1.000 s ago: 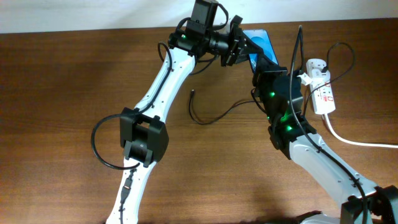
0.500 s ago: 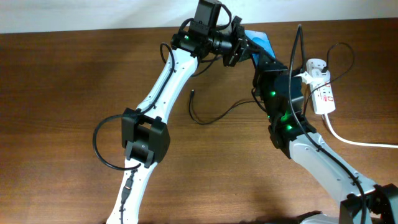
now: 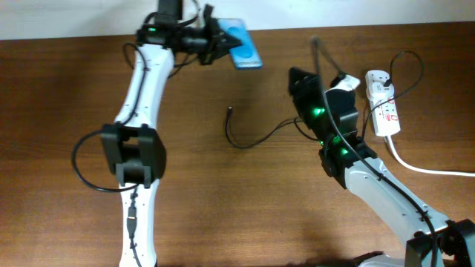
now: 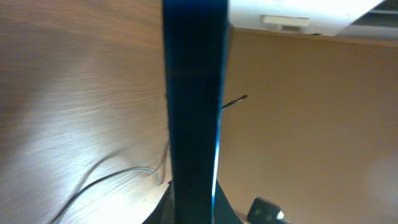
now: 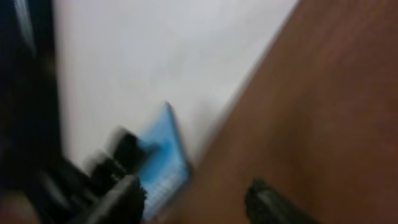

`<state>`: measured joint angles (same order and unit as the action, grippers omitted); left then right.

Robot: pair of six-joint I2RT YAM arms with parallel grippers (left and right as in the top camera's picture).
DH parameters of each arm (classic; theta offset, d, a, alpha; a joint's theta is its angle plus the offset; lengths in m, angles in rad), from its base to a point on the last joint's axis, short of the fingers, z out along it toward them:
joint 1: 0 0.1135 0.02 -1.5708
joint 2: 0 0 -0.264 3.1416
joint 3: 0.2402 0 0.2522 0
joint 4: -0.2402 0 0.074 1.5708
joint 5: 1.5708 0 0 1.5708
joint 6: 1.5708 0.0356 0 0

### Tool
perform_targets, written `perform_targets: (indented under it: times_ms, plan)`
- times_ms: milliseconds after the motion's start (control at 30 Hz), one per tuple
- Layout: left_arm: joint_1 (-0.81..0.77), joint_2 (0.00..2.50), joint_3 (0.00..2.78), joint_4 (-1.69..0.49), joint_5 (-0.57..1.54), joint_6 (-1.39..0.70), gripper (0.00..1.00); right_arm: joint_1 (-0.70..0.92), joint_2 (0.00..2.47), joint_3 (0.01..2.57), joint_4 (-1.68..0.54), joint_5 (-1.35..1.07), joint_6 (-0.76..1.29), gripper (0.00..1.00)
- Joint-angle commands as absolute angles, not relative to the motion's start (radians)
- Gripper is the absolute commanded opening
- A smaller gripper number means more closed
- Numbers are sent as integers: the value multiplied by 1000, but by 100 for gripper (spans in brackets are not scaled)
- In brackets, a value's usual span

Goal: Plug charger to phone and switch on socket

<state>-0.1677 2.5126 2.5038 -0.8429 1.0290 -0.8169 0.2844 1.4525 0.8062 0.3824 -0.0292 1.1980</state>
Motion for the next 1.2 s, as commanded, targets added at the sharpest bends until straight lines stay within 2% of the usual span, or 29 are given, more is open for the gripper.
perform_targets:
  times_ms: [0,33,67,167,233,333,433,500,633,733,767,900,1167]
  plan:
    - [-95,2502,2512,-953,1182,-524,0,287,1451,819,197,-187,850,72]
    - [-70,2502,2513,-994,1211,-476,0,286,1451,819,95,-187,823,85]
    - [-49,2502,2512,-1032,1225,-424,0,286,1451,819,34,-190,768,87]
    - [13,2502,2512,-1174,1228,-251,0,287,1450,820,-23,-358,505,86]
    - [41,2502,2513,-1251,1227,-124,0,287,1450,859,-117,-390,480,87]
    - [80,2500,2513,-1388,1141,15,0,287,1475,1077,-410,-353,361,86]
    - [106,2476,2513,-1452,1122,67,0,287,1546,1310,-623,-336,318,85]
    - [130,2431,2513,-1453,1093,66,0,291,1622,1439,-713,-349,318,73]
    - [184,2346,2513,-1477,1068,54,0,329,1848,1702,-809,-401,366,57]
    - [208,2342,2513,-1505,1064,54,0,368,1970,1740,-733,-412,533,47]
    - [215,2342,2513,-1517,1064,54,0,386,2012,1740,-694,-412,574,40]
    - [219,2342,2513,-1551,974,54,0,431,2155,1740,-633,-403,665,31]
    - [248,2342,2513,-1552,968,54,0,457,2282,1739,-587,-384,714,30]
